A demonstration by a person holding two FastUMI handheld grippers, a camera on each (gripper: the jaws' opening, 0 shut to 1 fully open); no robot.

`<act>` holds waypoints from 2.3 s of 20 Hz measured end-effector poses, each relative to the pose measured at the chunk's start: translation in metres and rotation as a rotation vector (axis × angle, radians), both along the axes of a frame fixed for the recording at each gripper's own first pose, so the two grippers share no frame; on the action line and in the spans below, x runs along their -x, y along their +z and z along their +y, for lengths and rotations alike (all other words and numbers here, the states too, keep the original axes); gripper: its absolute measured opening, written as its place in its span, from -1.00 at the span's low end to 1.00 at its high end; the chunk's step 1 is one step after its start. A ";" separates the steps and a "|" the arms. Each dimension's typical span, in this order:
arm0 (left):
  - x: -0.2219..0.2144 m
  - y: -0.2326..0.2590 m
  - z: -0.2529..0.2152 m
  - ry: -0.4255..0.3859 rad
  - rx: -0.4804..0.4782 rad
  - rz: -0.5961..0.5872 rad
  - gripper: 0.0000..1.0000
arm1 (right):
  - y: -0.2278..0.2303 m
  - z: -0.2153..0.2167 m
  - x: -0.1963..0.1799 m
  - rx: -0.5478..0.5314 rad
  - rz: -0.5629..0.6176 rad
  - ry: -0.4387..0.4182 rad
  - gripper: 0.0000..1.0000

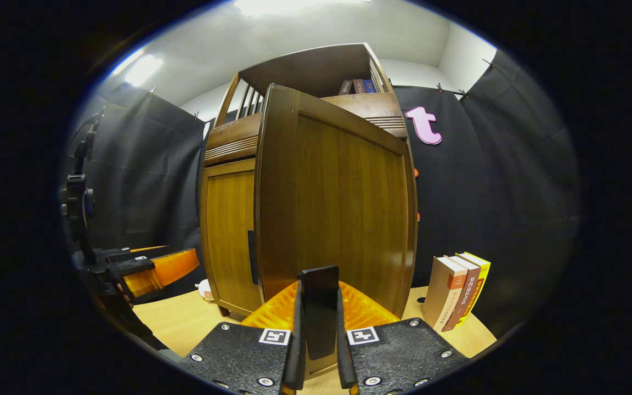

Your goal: Open the right door of the double-door shoe cabinet with the right hand, and open the left door with the left hand.

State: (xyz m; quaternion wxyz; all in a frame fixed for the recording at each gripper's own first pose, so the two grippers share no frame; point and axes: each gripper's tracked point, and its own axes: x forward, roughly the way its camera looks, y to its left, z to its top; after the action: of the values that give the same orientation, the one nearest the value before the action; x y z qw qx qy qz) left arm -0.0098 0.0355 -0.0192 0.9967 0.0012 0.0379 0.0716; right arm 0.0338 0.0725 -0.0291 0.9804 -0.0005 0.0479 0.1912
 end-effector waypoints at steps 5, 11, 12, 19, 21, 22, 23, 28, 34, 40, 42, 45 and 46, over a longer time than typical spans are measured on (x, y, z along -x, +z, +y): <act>-0.006 0.000 -0.019 -0.014 -0.005 -0.006 0.86 | -0.014 -0.060 0.008 0.027 0.000 -0.076 -0.52; -0.012 -0.001 -0.042 -0.044 -0.009 -0.011 0.86 | -0.022 -0.145 -0.001 0.050 0.025 -0.234 -0.81; -0.014 -0.001 -0.045 -0.048 -0.007 -0.012 0.86 | -0.021 -0.150 0.000 0.038 0.031 -0.226 -0.84; -0.013 -0.001 -0.055 -0.064 -0.017 -0.014 0.86 | -0.022 -0.175 0.003 0.028 0.037 -0.155 -0.91; -0.012 -0.002 -0.054 -0.064 -0.015 -0.010 0.86 | -0.022 -0.180 0.000 0.025 0.040 -0.130 -0.91; -0.012 -0.001 -0.053 -0.065 -0.015 -0.010 0.86 | -0.023 -0.183 -0.002 0.025 0.044 -0.122 -0.91; -0.012 0.000 -0.052 -0.063 -0.018 -0.013 0.86 | -0.023 -0.186 -0.003 0.029 0.048 -0.112 -0.91; -0.014 0.000 -0.050 -0.058 -0.022 -0.006 0.86 | -0.022 -0.192 -0.006 0.033 0.051 -0.060 -0.91; -0.012 0.000 -0.048 -0.056 -0.030 -0.003 0.86 | -0.022 -0.191 -0.005 0.037 0.047 -0.054 -0.89; -0.009 0.001 -0.039 -0.042 -0.013 -0.010 0.86 | -0.024 -0.202 0.001 0.027 0.058 -0.123 -0.70; -0.008 0.001 -0.034 -0.037 -0.012 -0.009 0.86 | -0.025 -0.212 0.009 0.063 0.055 -0.143 -0.52; -0.010 -0.002 -0.028 -0.027 -0.012 -0.006 0.86 | -0.025 -0.215 0.030 0.084 0.056 -0.156 -0.22; -0.012 -0.002 -0.026 -0.024 -0.010 -0.005 0.86 | -0.026 -0.217 0.037 0.095 0.057 -0.167 0.08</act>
State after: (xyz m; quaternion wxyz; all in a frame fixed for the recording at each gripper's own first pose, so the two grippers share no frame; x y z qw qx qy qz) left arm 0.0023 0.0098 -0.0215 0.9976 0.0063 0.0350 0.0600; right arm -0.0029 -0.1440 -0.0555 0.9900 -0.0373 0.0849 0.1061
